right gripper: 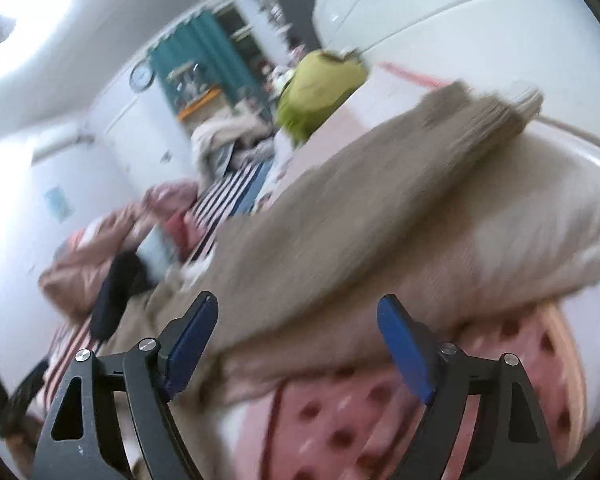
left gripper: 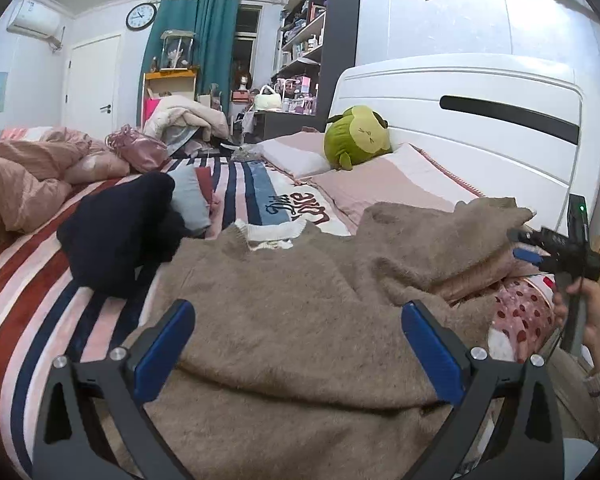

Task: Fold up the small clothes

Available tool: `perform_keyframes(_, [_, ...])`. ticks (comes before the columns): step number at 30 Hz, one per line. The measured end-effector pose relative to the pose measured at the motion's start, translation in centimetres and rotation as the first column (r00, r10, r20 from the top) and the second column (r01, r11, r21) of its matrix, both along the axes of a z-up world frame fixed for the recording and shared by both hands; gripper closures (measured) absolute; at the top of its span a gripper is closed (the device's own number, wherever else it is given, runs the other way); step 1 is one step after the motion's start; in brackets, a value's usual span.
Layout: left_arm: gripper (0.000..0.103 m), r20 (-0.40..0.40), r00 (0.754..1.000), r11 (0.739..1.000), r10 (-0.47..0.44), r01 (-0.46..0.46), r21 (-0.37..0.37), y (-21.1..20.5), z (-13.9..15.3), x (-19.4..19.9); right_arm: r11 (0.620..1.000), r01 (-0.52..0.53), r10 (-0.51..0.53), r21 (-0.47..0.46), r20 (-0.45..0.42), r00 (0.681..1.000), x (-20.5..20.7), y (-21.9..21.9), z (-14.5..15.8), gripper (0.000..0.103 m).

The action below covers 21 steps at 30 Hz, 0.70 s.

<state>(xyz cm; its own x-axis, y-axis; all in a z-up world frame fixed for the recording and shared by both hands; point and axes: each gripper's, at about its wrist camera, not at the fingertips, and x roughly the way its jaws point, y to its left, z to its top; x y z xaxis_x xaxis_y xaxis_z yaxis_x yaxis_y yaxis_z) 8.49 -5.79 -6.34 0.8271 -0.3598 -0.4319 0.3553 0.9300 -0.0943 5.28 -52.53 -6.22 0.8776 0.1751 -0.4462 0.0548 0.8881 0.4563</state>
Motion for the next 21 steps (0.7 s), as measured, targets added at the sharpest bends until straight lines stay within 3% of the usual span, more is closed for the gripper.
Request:
perform_keyframes(4, [0.001,-0.041,0.999,0.999,0.029,-0.030,-0.025,0.1,-0.5,1.7,1.000,0.024,-0.023,-0.007,0.046,0.999,2.1,-1.4,-0.2,0.025])
perform_keyframes(5, [0.001,-0.052,0.998,0.999,0.034,-0.036,-0.034,0.2,-0.6,2.0,1.000,0.022,-0.021,-0.017,0.072,0.997,2.7,-1.3,-0.2,0.031])
perform_keyframes(9, [0.001,-0.078,0.996,0.998,0.051,-0.054,-0.039,0.5,-1.2,2.7,0.995,0.065,-0.061,-0.069,0.053,0.997,4.7,-1.4,-0.2,0.094])
perform_keyframes(13, [0.001,-0.073,0.996,0.998,0.055,-0.056,-0.015,0.9,-1.4,2.3,0.998,0.038,-0.034,-0.051,0.073,0.997,5.1,-1.3,0.3,0.097])
perform_keyframes(18, [0.001,-0.089,0.994,0.996,0.070,-0.075,-0.052,2.5,-1.3,1.5,0.991,-0.006,0.035,-0.137,0.207,0.978,2.9,2.8,5.0,0.098])
perform_keyframes(21, [0.001,-0.078,0.994,0.993,0.075,-0.081,-0.085,4.0,-1.1,0.4,0.962,-0.110,0.176,-0.250,0.261,0.949,1.8,7.7,8.2,0.098])
